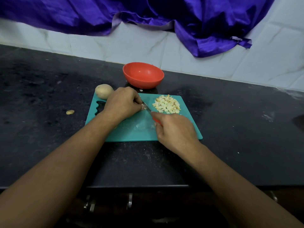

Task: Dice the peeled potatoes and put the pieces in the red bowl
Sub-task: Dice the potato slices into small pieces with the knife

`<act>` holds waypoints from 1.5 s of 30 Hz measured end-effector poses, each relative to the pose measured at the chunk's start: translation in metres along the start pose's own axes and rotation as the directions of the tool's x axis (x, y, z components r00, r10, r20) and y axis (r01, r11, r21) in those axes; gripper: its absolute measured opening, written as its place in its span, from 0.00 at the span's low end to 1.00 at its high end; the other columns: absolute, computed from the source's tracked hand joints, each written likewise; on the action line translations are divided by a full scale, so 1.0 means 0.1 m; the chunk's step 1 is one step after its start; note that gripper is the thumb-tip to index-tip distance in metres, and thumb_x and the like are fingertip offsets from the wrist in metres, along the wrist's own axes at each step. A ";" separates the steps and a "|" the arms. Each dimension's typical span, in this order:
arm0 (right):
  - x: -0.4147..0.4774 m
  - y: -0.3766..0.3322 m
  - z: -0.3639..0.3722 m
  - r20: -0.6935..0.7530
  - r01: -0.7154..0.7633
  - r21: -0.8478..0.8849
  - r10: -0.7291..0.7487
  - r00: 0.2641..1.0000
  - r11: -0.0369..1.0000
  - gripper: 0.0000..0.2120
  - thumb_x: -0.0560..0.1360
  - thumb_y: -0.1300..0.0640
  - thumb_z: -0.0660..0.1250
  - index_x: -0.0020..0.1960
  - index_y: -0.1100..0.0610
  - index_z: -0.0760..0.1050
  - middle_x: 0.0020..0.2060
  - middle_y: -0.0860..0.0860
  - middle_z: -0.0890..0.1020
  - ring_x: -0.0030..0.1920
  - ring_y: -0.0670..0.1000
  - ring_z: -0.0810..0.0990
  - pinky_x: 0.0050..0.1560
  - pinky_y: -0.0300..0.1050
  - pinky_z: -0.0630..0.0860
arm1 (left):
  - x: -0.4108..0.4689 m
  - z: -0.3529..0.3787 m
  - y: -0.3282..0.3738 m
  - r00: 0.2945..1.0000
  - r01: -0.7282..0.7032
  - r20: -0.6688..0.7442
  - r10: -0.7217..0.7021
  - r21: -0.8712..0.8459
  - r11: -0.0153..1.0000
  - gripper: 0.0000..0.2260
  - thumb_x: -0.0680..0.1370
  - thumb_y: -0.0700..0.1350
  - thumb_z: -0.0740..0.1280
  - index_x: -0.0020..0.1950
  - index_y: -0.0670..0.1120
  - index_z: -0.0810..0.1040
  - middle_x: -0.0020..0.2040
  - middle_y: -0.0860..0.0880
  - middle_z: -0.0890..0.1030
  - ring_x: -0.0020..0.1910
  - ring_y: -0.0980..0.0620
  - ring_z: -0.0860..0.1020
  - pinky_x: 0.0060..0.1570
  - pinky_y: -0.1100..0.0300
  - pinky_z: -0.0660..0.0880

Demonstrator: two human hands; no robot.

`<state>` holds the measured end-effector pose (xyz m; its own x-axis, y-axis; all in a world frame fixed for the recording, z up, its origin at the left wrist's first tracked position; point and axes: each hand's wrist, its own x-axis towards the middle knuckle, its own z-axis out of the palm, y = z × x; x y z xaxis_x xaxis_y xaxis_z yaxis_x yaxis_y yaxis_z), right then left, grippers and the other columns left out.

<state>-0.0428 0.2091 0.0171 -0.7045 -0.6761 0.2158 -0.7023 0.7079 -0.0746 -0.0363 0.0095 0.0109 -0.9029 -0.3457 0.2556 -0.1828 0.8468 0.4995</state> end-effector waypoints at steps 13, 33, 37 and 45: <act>0.04 0.19 0.08 -0.106 -0.133 0.371 0.184 0.977 0.919 0.20 0.81 0.50 0.63 0.71 0.40 0.75 0.31 0.45 0.79 0.32 0.46 0.76 0.35 0.47 0.75 | 0.01 -0.11 -0.05 0.996 -0.017 -0.087 0.006 -0.127 0.992 0.02 0.77 0.46 0.75 0.47 0.53 0.87 0.40 0.62 0.81 0.43 0.61 0.79 0.46 0.62 0.76; 0.07 0.05 0.09 -0.108 -0.109 0.208 0.134 0.985 0.972 0.20 0.82 0.50 0.60 0.72 0.40 0.73 0.39 0.46 0.82 0.38 0.49 0.78 0.38 0.47 0.74 | 0.07 -0.25 -0.20 0.984 0.020 -0.171 -0.054 -0.191 0.981 0.02 0.76 0.48 0.74 0.44 0.54 0.85 0.39 0.58 0.83 0.43 0.60 0.80 0.50 0.50 0.81; 0.11 -0.11 0.11 -0.070 -0.024 0.125 0.033 0.997 0.992 0.20 0.83 0.50 0.58 0.75 0.41 0.71 0.48 0.47 0.85 0.48 0.52 0.82 0.41 0.46 0.68 | 0.03 -0.27 -0.19 0.984 -0.040 -0.176 0.002 -0.213 0.976 0.02 0.76 0.49 0.73 0.44 0.55 0.85 0.39 0.59 0.84 0.43 0.60 0.81 0.49 0.49 0.82; 0.13 0.12 0.19 -0.108 -0.127 0.169 0.146 0.983 0.977 0.18 0.82 0.49 0.59 0.71 0.41 0.75 0.44 0.48 0.84 0.44 0.53 0.80 0.38 0.47 0.69 | -0.23 -0.40 -0.22 0.995 -0.076 -0.085 0.056 -0.255 0.964 0.02 0.78 0.47 0.73 0.47 0.53 0.85 0.43 0.57 0.84 0.32 0.61 0.78 0.38 0.64 0.74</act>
<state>-0.0625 0.2053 0.0010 -0.7843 -0.5393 0.3066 -0.6145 0.7430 -0.2650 0.0041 -0.0173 0.0269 -0.8752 -0.3308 0.3530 -0.0079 0.7394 0.6732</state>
